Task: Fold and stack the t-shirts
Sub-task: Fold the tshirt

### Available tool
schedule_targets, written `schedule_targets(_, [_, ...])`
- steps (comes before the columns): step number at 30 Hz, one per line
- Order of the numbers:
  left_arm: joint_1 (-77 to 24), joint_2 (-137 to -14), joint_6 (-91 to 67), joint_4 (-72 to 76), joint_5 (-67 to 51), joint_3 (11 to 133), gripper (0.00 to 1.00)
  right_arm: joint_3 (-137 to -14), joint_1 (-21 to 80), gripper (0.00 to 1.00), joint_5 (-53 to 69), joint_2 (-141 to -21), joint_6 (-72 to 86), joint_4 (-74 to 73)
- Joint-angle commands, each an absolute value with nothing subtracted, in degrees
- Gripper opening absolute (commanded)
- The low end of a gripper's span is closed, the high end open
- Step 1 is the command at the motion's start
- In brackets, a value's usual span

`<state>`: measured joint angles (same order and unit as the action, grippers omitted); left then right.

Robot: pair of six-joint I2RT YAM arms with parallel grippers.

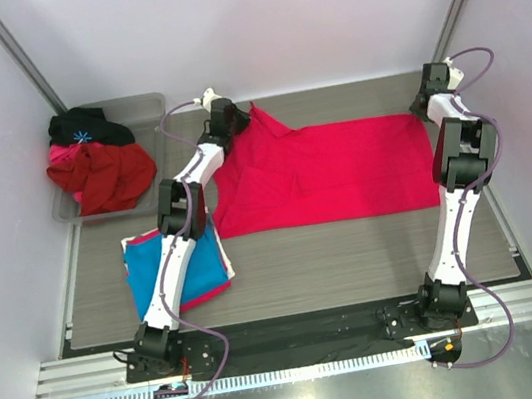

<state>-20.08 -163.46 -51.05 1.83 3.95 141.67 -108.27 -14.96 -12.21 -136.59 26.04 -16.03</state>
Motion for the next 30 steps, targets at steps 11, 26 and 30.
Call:
schedule_targets(11, [-20.0,-146.0,-38.1,12.4,-2.8,128.1,0.00,-107.0,-16.1,0.01,-5.8,-128.9,28.0,-20.4])
schedule_targets(26, [-22.8,-130.6,-29.5,15.6,-1.8,106.4,0.00,-103.3,-17.6,0.01,-4.3,-123.1,32.2,-24.3])
schedule_targets(30, [-23.6,-126.2,-28.0,17.8,-2.4,100.1,0.00,-101.8,-18.7,0.01,-4.1,-121.4,33.2,-24.7])
